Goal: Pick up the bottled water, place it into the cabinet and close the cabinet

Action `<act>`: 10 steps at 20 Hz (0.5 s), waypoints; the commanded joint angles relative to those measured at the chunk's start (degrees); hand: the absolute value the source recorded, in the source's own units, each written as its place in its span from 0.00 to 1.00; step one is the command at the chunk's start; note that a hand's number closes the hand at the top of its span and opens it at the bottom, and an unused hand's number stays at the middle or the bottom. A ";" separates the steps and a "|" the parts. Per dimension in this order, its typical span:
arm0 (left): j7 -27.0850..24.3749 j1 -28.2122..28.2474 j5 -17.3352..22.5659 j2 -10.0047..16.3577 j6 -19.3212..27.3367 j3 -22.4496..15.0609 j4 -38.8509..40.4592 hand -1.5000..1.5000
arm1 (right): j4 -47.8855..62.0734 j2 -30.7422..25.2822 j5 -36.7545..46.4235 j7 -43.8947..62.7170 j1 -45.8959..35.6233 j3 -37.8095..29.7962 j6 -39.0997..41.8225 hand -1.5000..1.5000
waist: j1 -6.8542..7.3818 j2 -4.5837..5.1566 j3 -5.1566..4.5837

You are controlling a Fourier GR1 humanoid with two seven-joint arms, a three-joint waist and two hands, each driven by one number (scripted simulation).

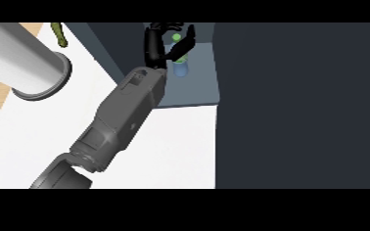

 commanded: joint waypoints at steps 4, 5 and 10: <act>-4.21 1.00 4.77 -0.27 -8.84 -0.02 -2.44 1.00 | -8.20 -0.45 -3.76 6.62 1.15 1.39 -0.55 0.00 | 0.64 -0.52 0.07; -2.84 2.51 6.72 -0.27 -7.86 -2.90 -4.59 1.00 | -6.28 -1.29 -4.79 4.34 0.42 -1.05 0.78 0.00 | 0.25 -0.88 0.13; -1.24 7.70 10.94 -0.27 -9.31 -7.97 -11.44 1.00 | -10.09 -1.20 -4.31 6.31 2.17 -0.35 -0.11 0.00 | 1.16 -1.27 0.10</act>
